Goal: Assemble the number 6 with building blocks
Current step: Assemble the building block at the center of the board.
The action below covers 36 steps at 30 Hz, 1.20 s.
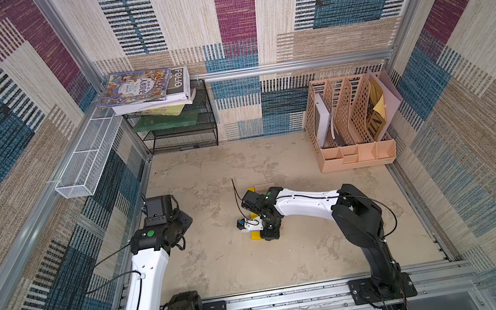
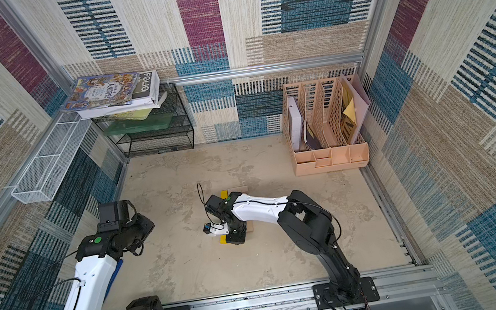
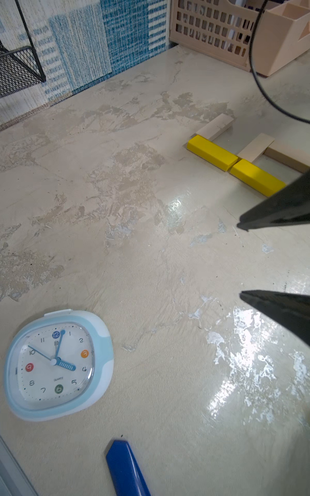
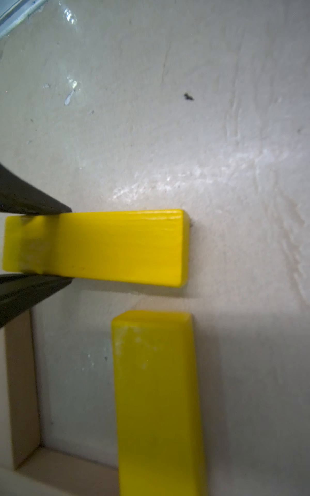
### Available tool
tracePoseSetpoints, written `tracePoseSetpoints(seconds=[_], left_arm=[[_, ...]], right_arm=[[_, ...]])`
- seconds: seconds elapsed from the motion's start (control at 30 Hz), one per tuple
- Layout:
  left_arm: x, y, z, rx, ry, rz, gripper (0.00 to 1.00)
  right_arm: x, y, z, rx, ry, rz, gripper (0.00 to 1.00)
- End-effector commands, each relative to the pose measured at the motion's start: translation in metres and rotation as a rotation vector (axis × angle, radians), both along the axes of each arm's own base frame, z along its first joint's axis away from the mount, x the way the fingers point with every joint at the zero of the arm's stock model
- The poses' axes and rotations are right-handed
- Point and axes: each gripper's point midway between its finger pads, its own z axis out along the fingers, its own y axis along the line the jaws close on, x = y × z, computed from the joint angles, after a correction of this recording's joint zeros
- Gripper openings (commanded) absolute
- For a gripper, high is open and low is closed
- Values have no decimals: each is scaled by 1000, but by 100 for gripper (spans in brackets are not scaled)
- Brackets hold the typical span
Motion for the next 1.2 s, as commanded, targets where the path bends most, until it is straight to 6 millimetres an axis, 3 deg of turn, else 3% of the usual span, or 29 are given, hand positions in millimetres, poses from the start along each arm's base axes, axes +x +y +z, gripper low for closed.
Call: tracePoseSetpoints(seconds=[0.0,1.17], left_arm=[[5,-1,4,-3,-29,-5,42],[4,-2,6,-4,-42,-19,42]], right_arm=[[3,-10,0,-45,-19,-8,41],[21,-11,-2,-67,-51,-60,42]])
